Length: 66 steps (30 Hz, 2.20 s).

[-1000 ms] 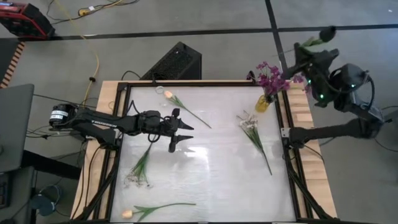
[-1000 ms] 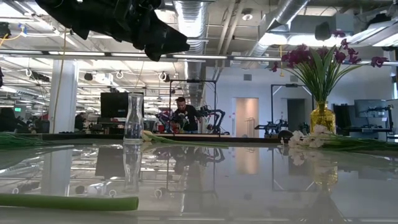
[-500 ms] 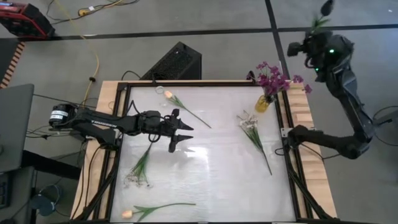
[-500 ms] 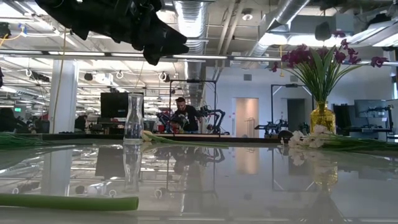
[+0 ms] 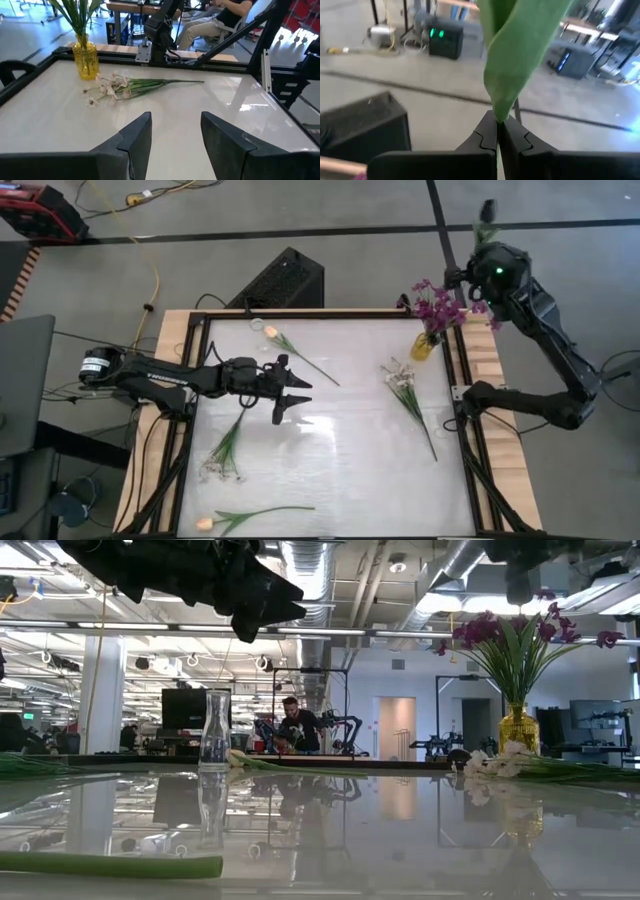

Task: Sort flowers into vase by color
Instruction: Put the black tulip into the yellow vase

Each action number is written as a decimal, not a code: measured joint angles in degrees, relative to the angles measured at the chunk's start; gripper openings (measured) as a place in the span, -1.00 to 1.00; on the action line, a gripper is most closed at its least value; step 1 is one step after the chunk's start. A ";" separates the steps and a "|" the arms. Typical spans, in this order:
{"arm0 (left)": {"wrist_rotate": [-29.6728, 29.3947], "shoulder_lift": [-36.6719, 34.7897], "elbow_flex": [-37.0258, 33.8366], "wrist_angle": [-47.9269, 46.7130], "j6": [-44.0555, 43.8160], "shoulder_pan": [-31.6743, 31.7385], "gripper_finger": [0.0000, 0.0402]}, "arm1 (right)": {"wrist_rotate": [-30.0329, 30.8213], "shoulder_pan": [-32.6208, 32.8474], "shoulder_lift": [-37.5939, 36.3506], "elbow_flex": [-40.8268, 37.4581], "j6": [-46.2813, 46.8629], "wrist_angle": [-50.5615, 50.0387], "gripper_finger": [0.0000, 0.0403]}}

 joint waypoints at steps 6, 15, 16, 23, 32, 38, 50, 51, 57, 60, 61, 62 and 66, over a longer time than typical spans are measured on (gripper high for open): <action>0.00 0.00 0.00 -1.17 -0.07 -1.14 -0.21 | -4.15 3.36 -3.94 -4.52 6.48 -2.51 -0.87; 0.02 0.00 0.01 -2.28 2.28 -2.13 -0.21 | 1.10 6.06 -13.02 -24.97 9.61 15.41 -0.87; 0.02 0.00 0.00 -2.63 2.28 -2.14 -0.21 | 1.12 5.69 -13.40 -26.16 9.65 16.27 -0.87; 0.37 0.00 0.00 -4.23 2.27 -2.12 -0.21 | -0.68 5.08 -13.70 -28.17 11.56 16.65 -0.87; -0.15 0.00 0.00 -4.03 2.66 -1.99 -0.21 | -8.31 5.08 -17.69 -23.65 13.06 9.89 -0.87; -0.35 0.00 0.02 -3.47 2.55 -1.77 -0.21 | -8.78 5.08 -18.53 -19.79 12.95 4.94 -0.87; -0.33 0.00 0.02 -2.93 2.71 -1.77 -0.21 | -4.34 5.08 -18.24 -14.11 11.65 -0.61 -0.87; -0.33 0.00 0.02 -2.96 2.77 -1.77 -0.21 | -4.01 5.08 -17.85 -14.14 11.73 -1.39 -0.87; -0.31 0.00 0.02 -3.23 2.87 -1.77 -0.21 | -5.85 5.28 -14.73 -15.23 14.48 -5.46 -0.87; -0.31 0.00 0.02 -3.21 2.87 -1.77 -0.21 | -8.40 5.28 -13.86 -17.47 14.55 -3.51 -0.87; -0.31 0.00 0.02 -3.26 2.85 -1.77 -0.21 | -9.29 5.28 -13.53 -18.16 14.64 -2.43 -0.87; -0.29 0.00 0.02 -3.33 2.84 -1.77 -0.21 | -9.98 5.28 -13.34 -18.65 14.60 -1.75 -0.87; -0.26 0.00 0.04 -4.44 2.83 -1.77 -0.21 | -10.81 5.26 -12.62 -19.01 14.43 0.72 -0.85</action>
